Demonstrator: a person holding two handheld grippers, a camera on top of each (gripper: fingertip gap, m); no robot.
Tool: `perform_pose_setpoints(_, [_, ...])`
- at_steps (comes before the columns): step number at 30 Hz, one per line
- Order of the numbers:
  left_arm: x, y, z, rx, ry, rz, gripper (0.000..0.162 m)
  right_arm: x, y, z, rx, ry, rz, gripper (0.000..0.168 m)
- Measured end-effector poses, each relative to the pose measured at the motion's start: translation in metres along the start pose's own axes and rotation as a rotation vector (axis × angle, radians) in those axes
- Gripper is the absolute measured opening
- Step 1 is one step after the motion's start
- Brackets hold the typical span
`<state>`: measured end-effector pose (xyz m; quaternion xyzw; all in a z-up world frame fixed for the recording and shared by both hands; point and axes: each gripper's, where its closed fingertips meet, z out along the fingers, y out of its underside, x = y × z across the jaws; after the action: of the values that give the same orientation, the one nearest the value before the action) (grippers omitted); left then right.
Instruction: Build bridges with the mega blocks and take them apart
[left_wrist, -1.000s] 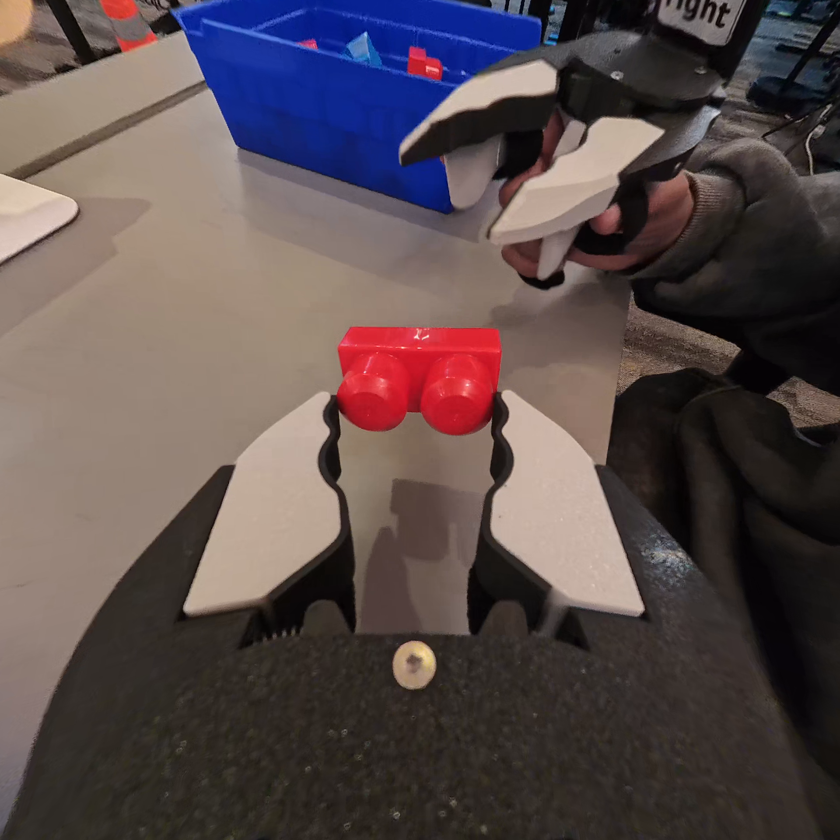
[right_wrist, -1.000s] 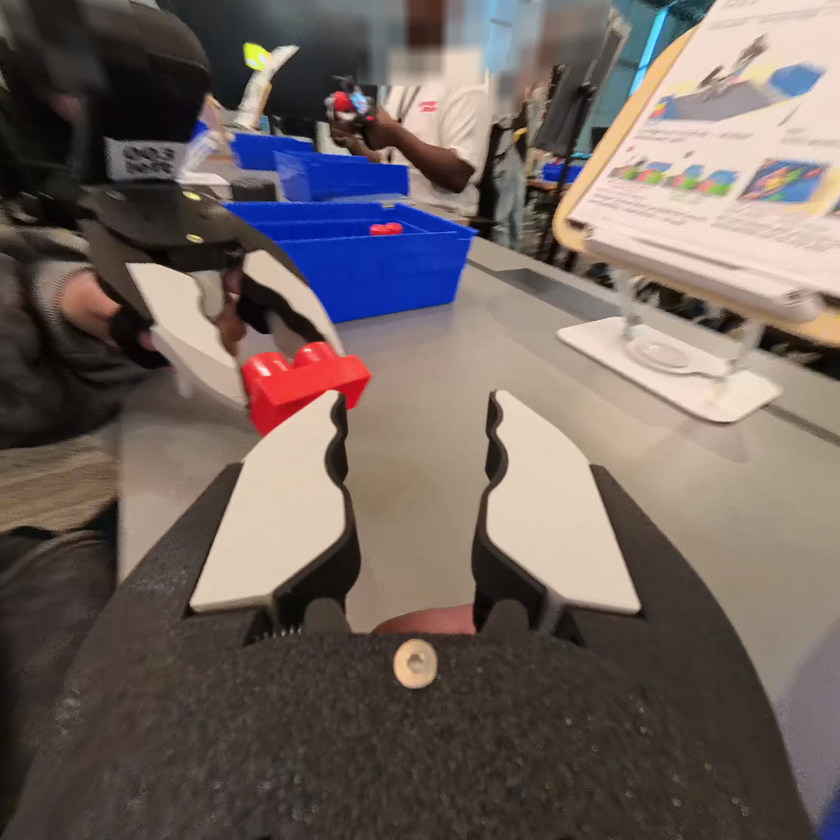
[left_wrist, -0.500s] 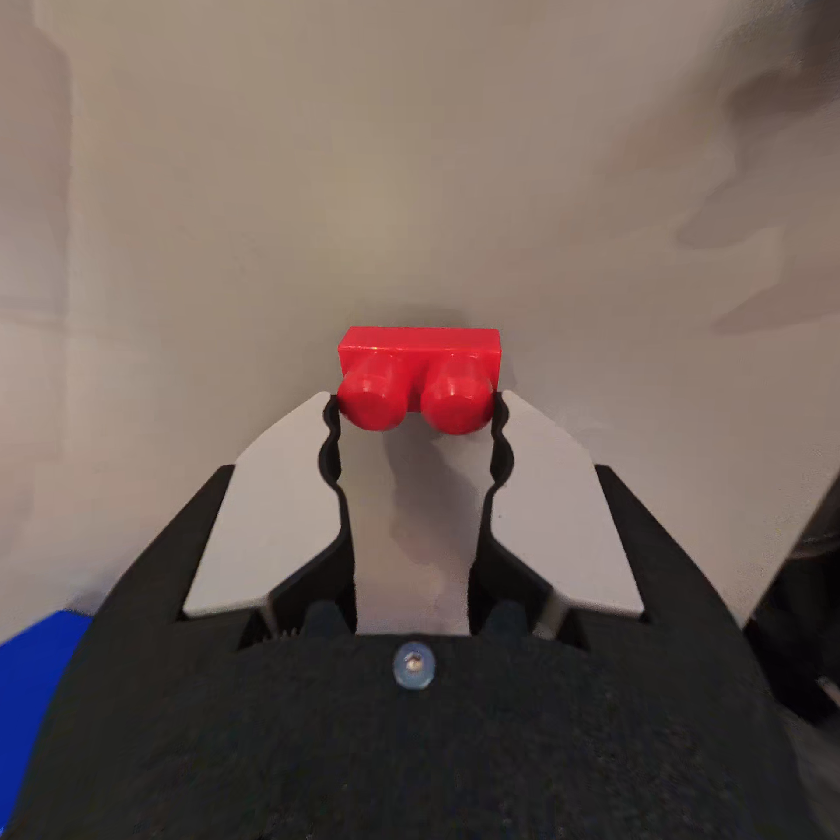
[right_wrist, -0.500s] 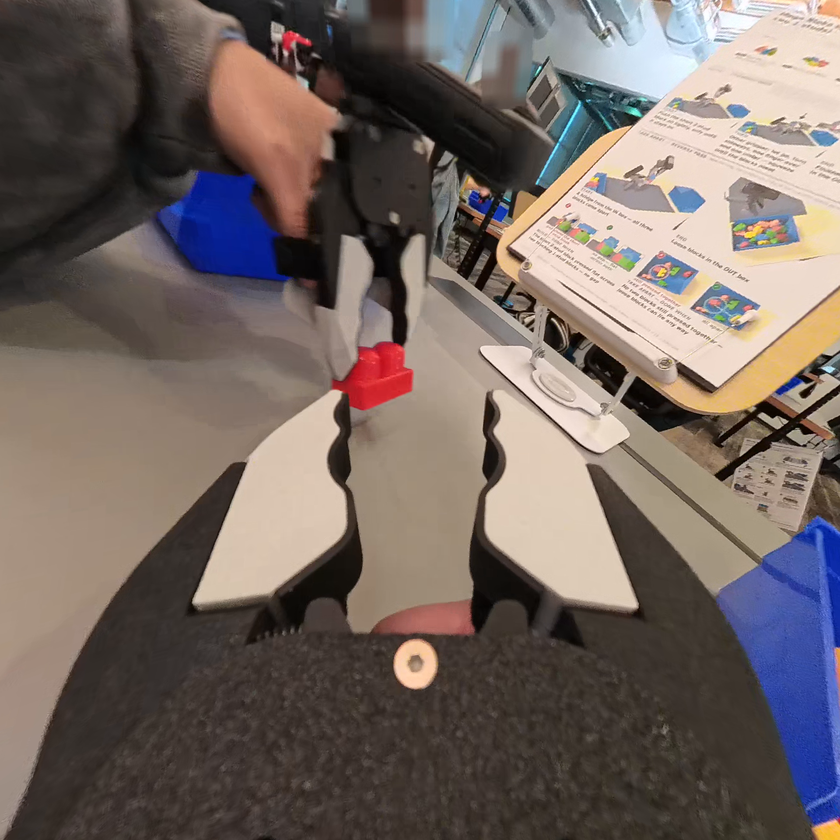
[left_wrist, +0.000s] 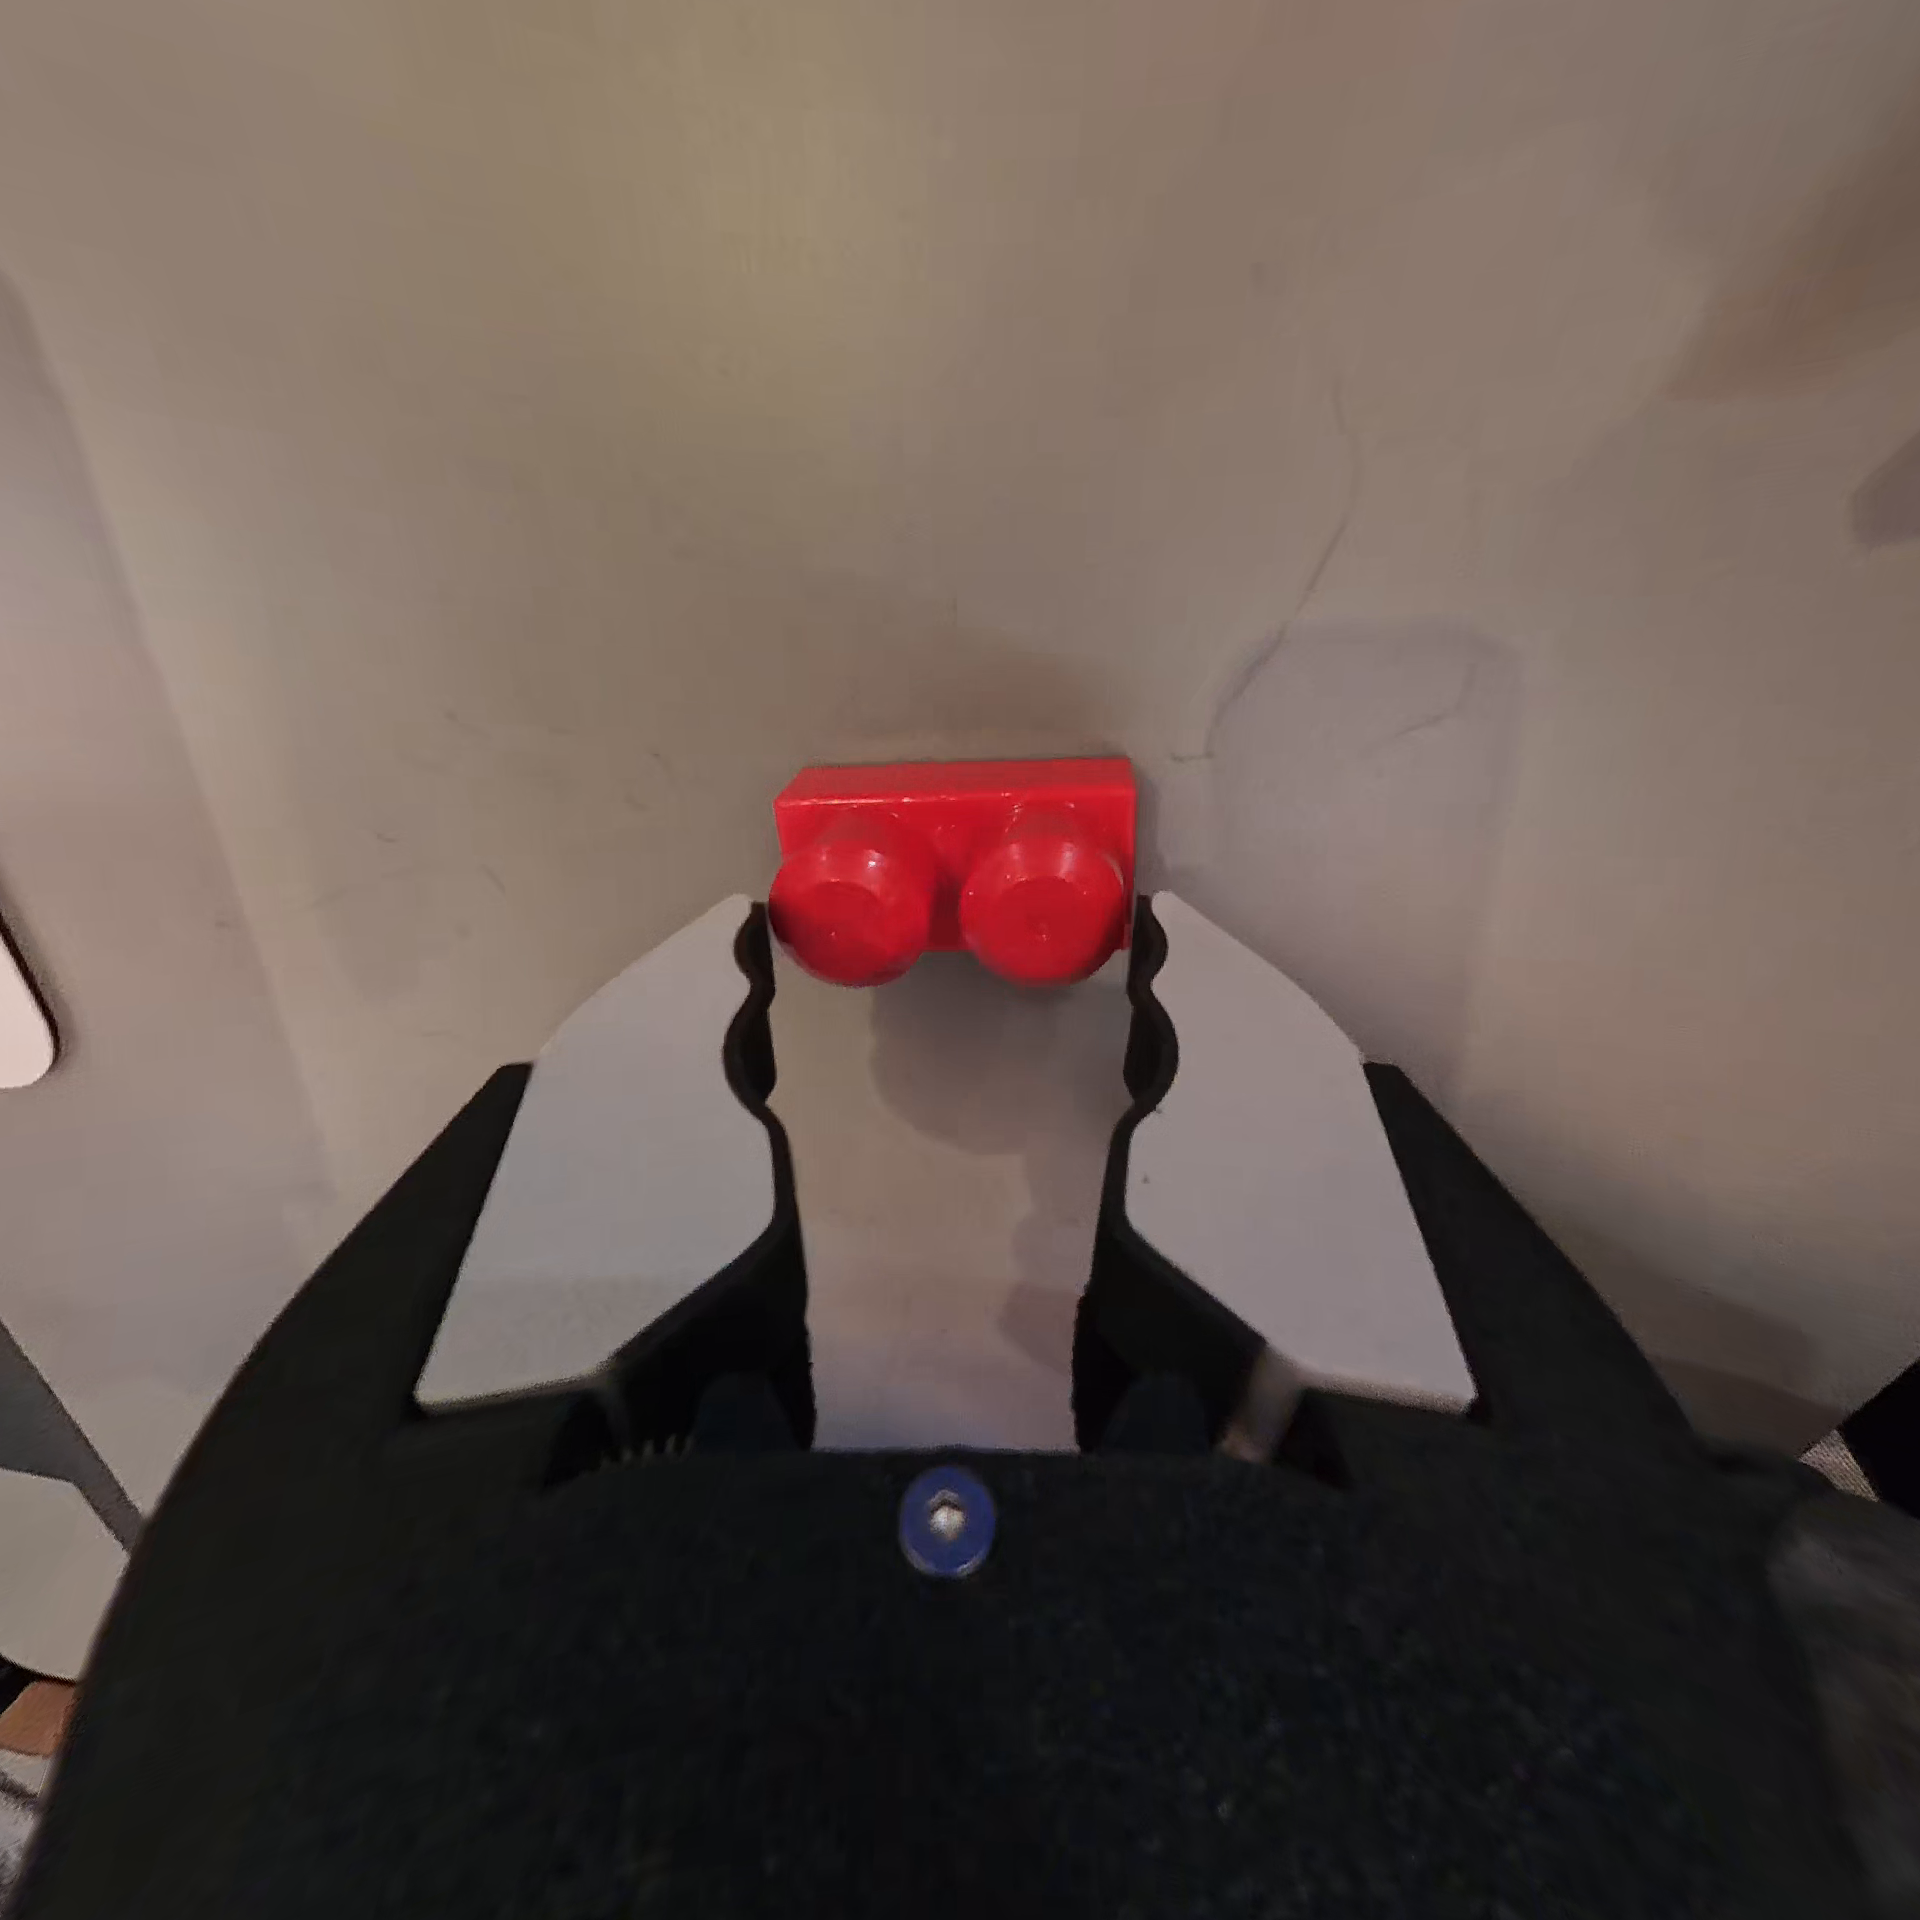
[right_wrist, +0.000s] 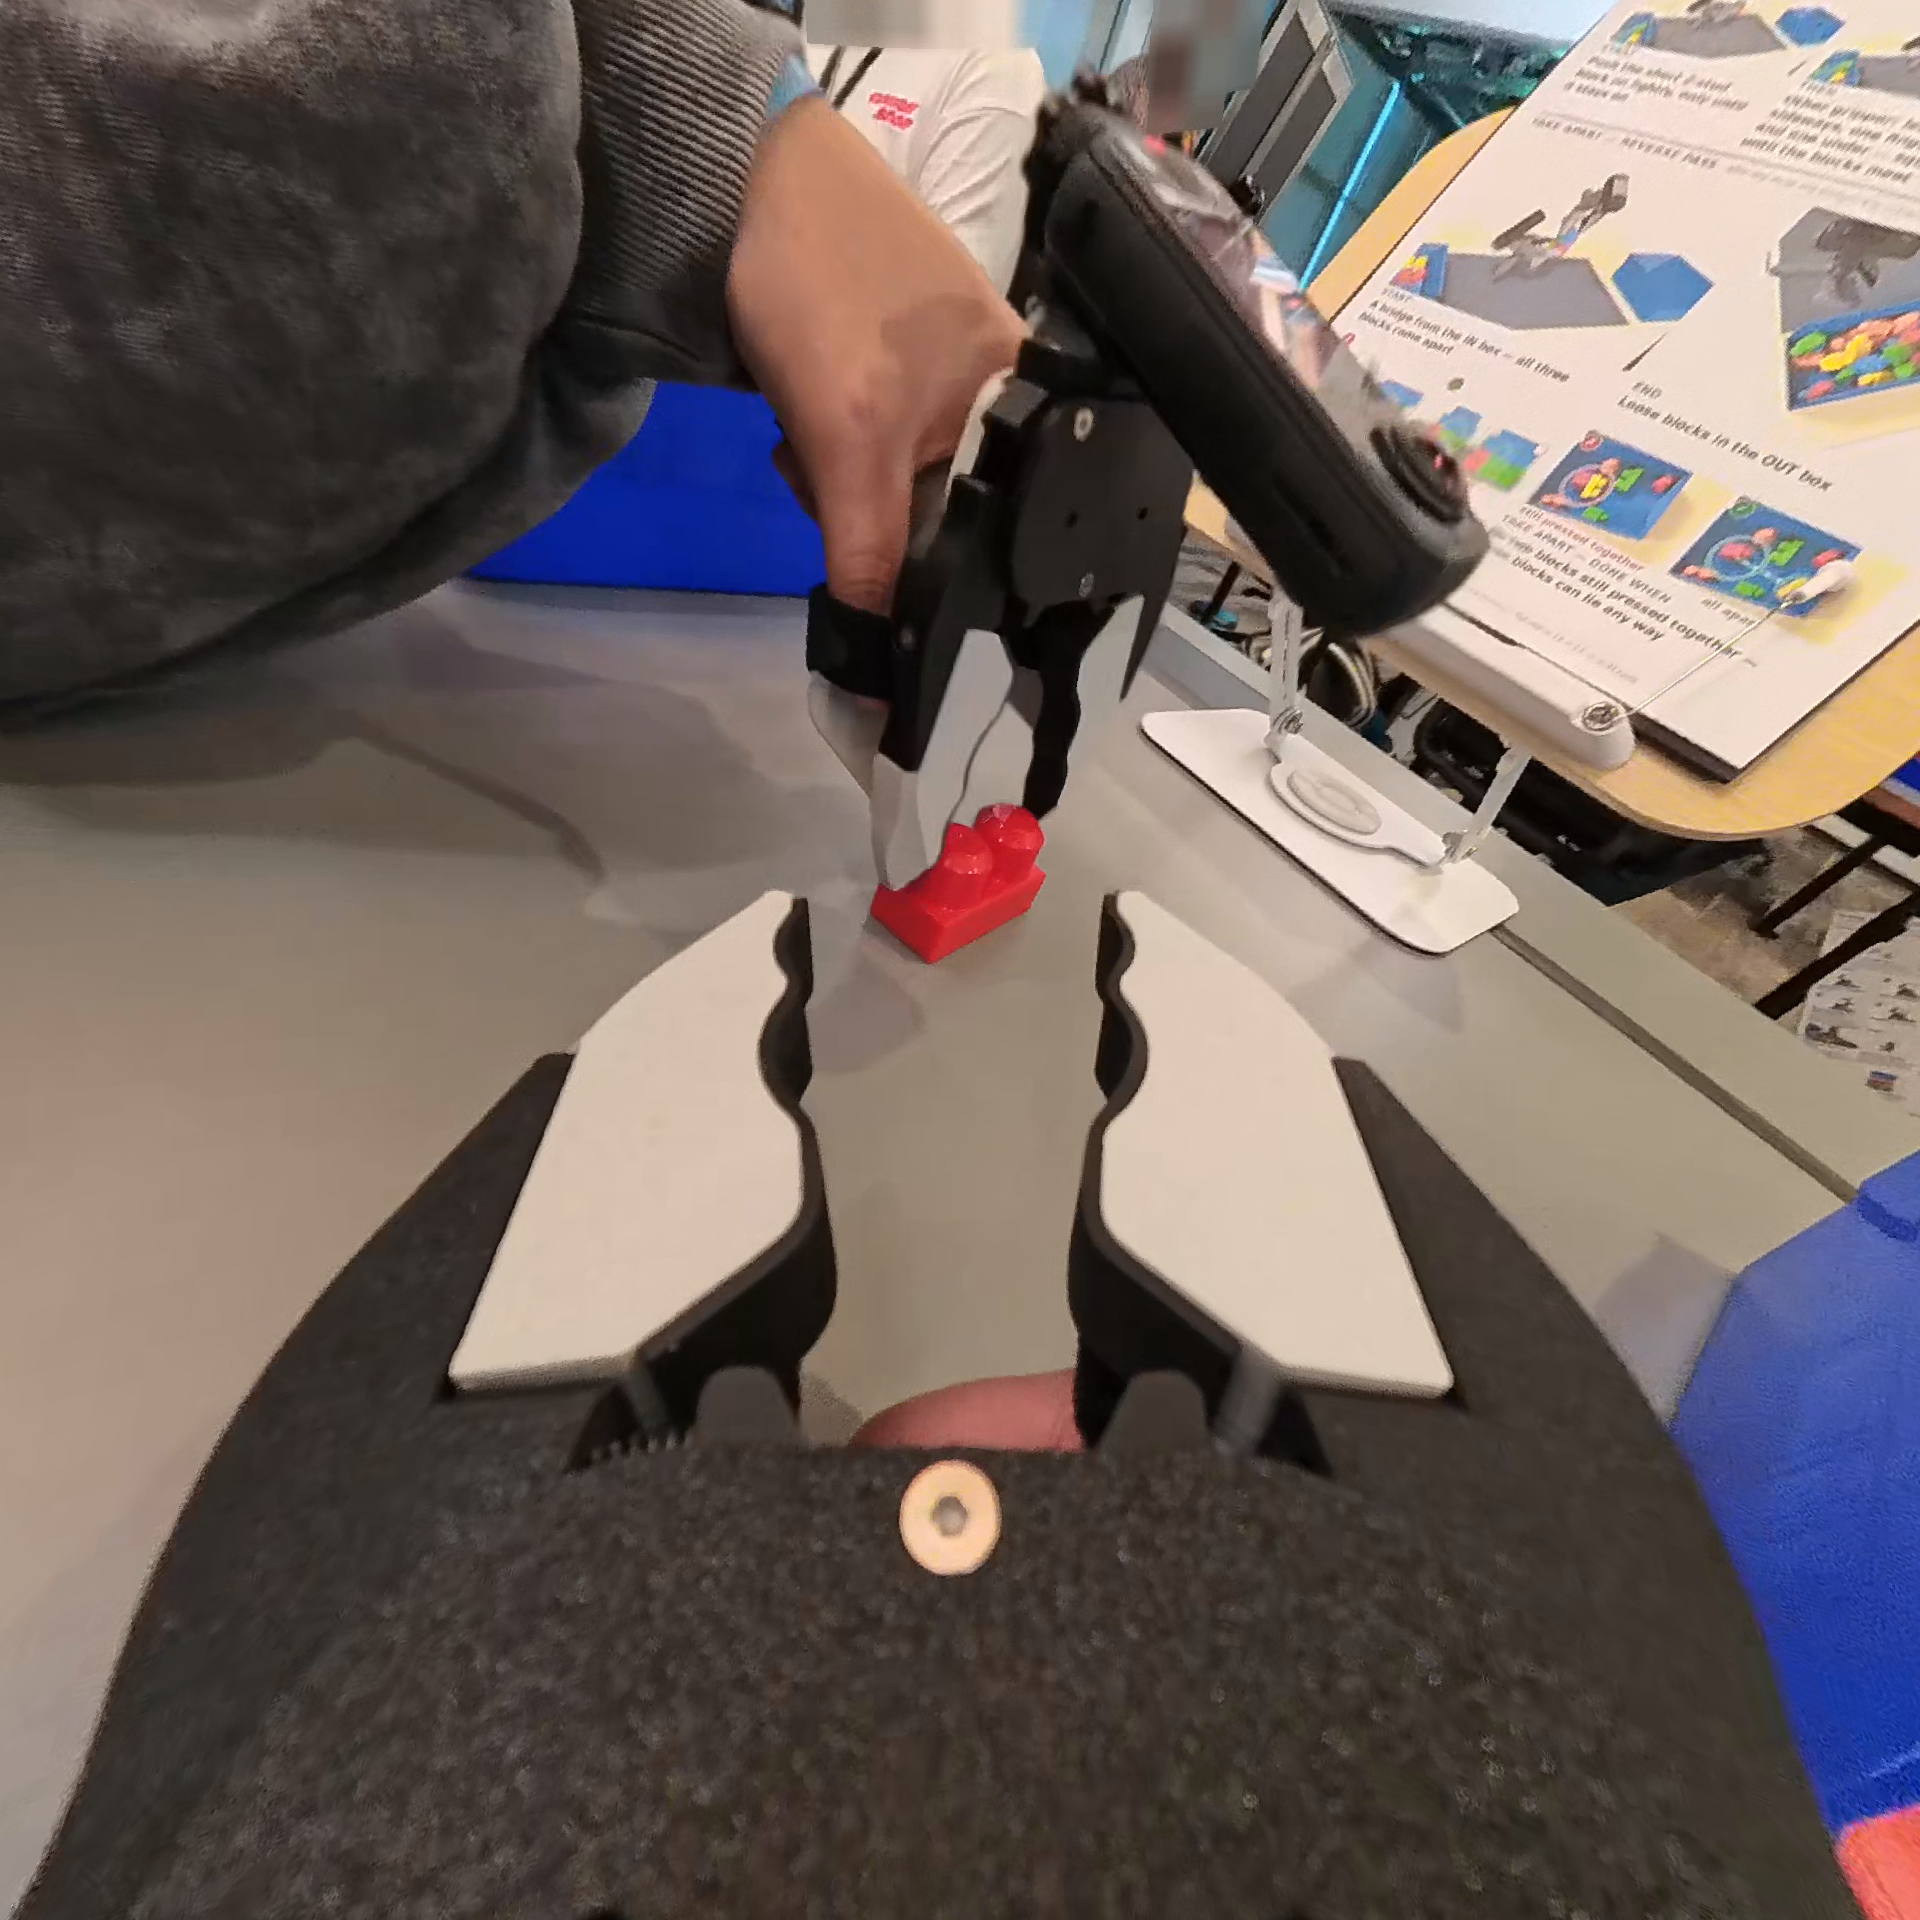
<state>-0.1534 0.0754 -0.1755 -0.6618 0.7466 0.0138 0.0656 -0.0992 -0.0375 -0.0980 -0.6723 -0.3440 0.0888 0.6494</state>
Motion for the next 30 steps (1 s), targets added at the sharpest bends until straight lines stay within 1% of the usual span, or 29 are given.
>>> perform_pose_setpoints(1, [0.001,0.001,-0.003,0.015,-0.008,-0.004,0.069,0.0,0.001,0.001,-0.006,-0.006,0.013,0.053])
perform_pose_setpoints(2, [0.002,0.002,-0.007,0.048,-0.02,-0.014,0.07,0.0,0.002,0.001,-0.01,-0.013,0.028,0.053])
perform_pose_setpoints(3, [0.002,0.002,-0.014,0.103,-0.04,-0.031,0.071,0.0,0.003,0.001,-0.017,-0.019,0.045,0.053])
perform_pose_setpoints(5, [0.004,0.002,-0.032,0.271,-0.093,-0.097,0.072,0.001,0.006,0.002,-0.033,-0.034,0.073,0.053])
perform_pose_setpoints(8, [0.015,0.008,-0.059,0.604,-0.134,-0.315,0.068,0.001,0.011,0.003,-0.071,-0.052,0.085,0.055])
perform_pose_setpoints(10, [0.026,0.024,-0.069,0.826,-0.164,-0.518,0.074,-0.001,0.017,0.004,-0.111,-0.074,0.079,0.057])
perform_pose_setpoints(11, [0.032,0.036,-0.07,0.914,-0.197,-0.617,0.074,-0.004,0.02,0.004,-0.133,-0.095,0.075,0.06])
perform_pose_setpoints(13, [0.05,0.055,-0.07,1.032,-0.246,-0.722,0.071,-0.008,0.024,0.007,-0.184,-0.119,0.062,0.06])
perform_pose_setpoints(16, [0.076,0.063,-0.066,1.038,-0.234,-0.745,0.07,-0.013,0.024,0.011,-0.221,-0.141,0.056,0.057])
perform_pose_setpoints(21, [0.091,0.057,-0.066,1.001,-0.255,-0.661,0.07,-0.024,0.033,0.019,-0.32,-0.201,0.061,0.053])
perform_pose_setpoints(24, [0.092,0.059,-0.058,0.963,-0.259,-0.653,0.069,-0.022,0.035,0.028,-0.397,-0.251,0.039,0.063])
perform_pose_setpoints(26, [0.092,0.059,-0.057,0.966,-0.241,-0.663,0.069,-0.017,0.035,0.039,-0.487,-0.322,-0.039,0.071])
perform_pose_setpoints(30, [0.087,0.056,-0.058,0.993,-0.195,-0.675,0.067,0.002,0.027,0.078,-0.673,-0.462,-0.254,0.073])
